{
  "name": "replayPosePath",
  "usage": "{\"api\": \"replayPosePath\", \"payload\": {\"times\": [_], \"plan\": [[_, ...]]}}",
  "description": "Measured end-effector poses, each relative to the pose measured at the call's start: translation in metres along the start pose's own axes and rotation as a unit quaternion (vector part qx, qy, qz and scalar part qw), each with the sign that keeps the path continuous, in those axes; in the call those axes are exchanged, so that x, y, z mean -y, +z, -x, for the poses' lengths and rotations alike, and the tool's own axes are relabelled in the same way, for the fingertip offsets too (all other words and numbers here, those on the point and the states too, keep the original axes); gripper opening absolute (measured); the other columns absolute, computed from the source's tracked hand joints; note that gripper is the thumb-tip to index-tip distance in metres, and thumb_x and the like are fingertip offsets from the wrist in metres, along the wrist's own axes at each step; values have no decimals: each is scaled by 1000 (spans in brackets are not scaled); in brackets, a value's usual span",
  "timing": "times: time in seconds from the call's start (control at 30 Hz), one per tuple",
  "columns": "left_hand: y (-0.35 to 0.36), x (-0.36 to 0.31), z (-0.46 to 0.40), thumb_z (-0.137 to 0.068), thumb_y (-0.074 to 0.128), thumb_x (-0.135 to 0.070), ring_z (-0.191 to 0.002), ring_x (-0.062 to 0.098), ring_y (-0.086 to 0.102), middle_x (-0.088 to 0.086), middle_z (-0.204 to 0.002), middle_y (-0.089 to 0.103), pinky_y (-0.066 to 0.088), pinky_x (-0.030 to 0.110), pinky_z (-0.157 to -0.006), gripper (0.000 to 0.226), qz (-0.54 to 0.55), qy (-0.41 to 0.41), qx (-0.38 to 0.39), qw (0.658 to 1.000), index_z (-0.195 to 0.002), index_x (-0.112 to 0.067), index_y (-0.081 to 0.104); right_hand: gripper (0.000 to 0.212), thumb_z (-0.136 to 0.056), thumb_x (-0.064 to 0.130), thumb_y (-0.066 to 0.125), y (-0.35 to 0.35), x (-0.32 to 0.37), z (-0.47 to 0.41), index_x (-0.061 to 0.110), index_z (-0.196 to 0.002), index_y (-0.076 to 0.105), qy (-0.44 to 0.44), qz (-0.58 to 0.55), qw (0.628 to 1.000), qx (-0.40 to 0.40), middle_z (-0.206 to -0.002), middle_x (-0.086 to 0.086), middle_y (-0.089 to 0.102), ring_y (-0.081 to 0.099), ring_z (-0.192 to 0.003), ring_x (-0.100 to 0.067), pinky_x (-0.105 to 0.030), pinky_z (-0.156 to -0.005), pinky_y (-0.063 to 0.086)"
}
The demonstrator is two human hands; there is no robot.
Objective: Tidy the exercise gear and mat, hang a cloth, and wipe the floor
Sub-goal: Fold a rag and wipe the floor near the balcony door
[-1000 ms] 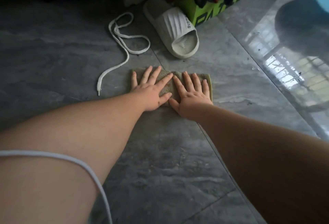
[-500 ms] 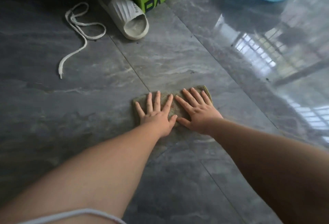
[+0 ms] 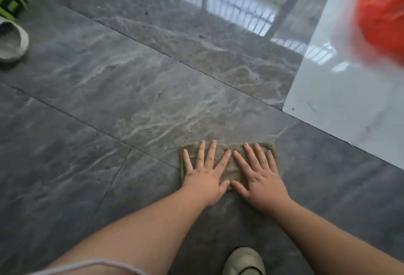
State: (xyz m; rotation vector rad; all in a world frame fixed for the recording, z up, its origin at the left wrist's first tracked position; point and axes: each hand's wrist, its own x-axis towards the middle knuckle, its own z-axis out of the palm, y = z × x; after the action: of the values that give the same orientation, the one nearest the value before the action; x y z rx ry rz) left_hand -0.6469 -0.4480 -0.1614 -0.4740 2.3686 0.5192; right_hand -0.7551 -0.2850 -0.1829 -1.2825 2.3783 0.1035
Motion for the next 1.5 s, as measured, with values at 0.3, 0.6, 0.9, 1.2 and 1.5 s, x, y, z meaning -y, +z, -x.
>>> {"api": "replayPosePath", "payload": {"times": [0.3,0.6,0.9,1.2,1.5], "plan": [[0,-5,-20,-93,20,-69,-140,27,-39,-1,-153,-39,-22,71,-104,74,-113,112,-41,986,-146,-47,-28,82,-88,72,39,13,-5,24,37,-157,14,90,-37,995,-23,-166,-2,13,5,-153,-28,-54,-121,4],[-73,32,-102,-90,22,-72,-147,25,-29,-2,-163,-23,-19,69,-108,74,-116,102,-120,981,-147,-51,-19,80,-90,73,34,-27,-23,-86,36,-158,11,90,-30,993,-75,-166,-3,9,4,-153,-29,-54,-121,1],[-169,64,-196,-89,23,-71,-147,23,-29,-5,-162,-27,-17,68,-109,73,-117,68,-131,982,-146,-55,-19,80,-89,77,22,-85,-50,-212,41,-156,-1,94,-42,991,-86,-167,0,-4,-11,-152,-26,-51,-121,-7],[-192,61,-212,-92,24,-68,-146,24,-30,-4,-160,-30,-19,68,-109,72,-101,35,-99,989,-147,-52,-20,81,-88,77,21,-110,-62,-245,43,-154,-12,81,-36,996,-24,-165,2,-17,-20,-150,-24,-51,-119,-14],[-161,70,-177,-94,20,-65,-145,24,-32,-4,-160,-30,-21,68,-108,69,-56,4,-115,992,-149,-48,-19,75,-95,66,22,-106,-25,-226,39,-154,-15,90,-35,995,35,-163,-2,-26,-27,-148,-28,-53,-118,-17]]}}
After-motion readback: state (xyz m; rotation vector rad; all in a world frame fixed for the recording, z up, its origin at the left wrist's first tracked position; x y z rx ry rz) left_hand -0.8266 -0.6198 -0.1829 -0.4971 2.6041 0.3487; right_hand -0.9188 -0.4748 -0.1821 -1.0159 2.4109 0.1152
